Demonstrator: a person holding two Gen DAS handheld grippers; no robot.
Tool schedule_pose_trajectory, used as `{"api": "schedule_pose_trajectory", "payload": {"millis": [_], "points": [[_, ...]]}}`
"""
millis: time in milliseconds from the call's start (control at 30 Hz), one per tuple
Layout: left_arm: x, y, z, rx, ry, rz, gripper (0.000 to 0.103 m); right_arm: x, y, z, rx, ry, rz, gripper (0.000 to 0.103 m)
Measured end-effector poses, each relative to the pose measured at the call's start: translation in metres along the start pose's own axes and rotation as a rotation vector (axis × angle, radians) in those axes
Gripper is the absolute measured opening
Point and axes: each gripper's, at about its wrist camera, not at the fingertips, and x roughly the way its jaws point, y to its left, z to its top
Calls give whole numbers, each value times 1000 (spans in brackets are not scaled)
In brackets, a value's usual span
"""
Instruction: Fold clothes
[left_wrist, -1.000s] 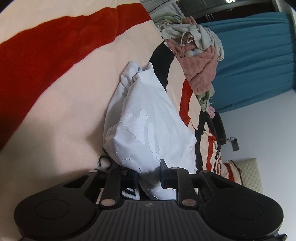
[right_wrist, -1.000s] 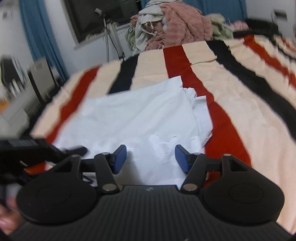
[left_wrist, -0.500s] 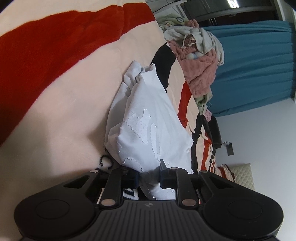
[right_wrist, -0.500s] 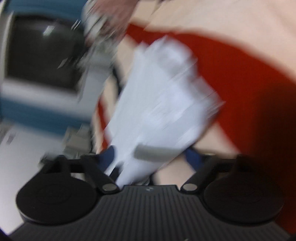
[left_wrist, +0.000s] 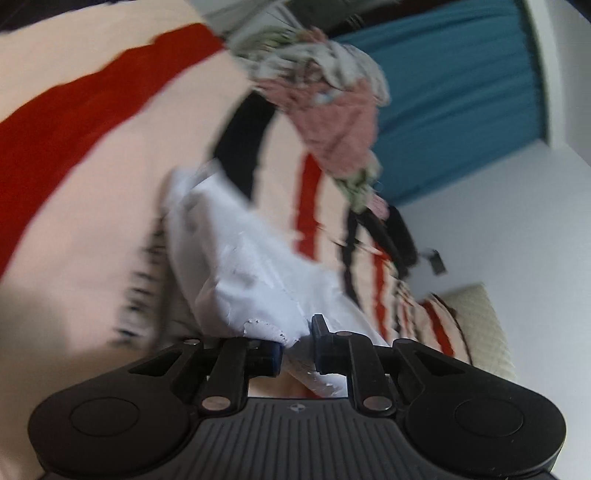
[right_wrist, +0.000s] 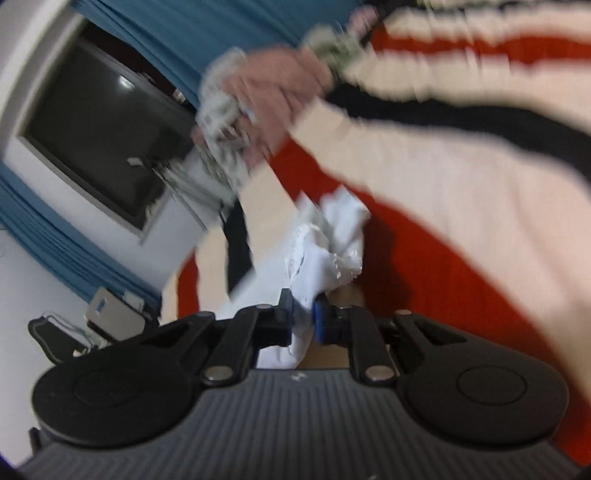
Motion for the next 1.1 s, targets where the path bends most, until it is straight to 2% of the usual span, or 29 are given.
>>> {"api": "schedule_pose_trajectory", "payload": {"millis": [100,233,333,467,567,700,800,867,967,1033,1100], "points": [[3,-42,8,24,51,-40,17,-25,12,36,-1,-65,34,14],[42,-105,26,71,121,-21,17,-31,14,96,5,-89,50,14],[95,-145,46,106,165,7,17,1,5,146,1,-103,18,14],[189,-186,80,155,185,6,17,42,-7,211,-5,-121,-25,13],[261,-216,112,174,170,-38,16,74,-16,261,-11,-138,-55,13],[334,-250,143,261,109,-131,16,104,-10,313,-106,-266,-37,13],[374,-254,143,387,51,-166,17,122,-22,320,-181,-331,-44,14],[401,-232,130,432,58,-145,16,140,-44,309,-193,-313,-76,14],[425,-179,101,438,138,-60,15,167,-87,271,-147,-191,-163,14],[426,-147,83,457,193,-9,15,177,-114,243,-99,-109,-212,14],[420,-130,67,515,205,18,16,178,-134,217,-26,-47,-229,14]]}}
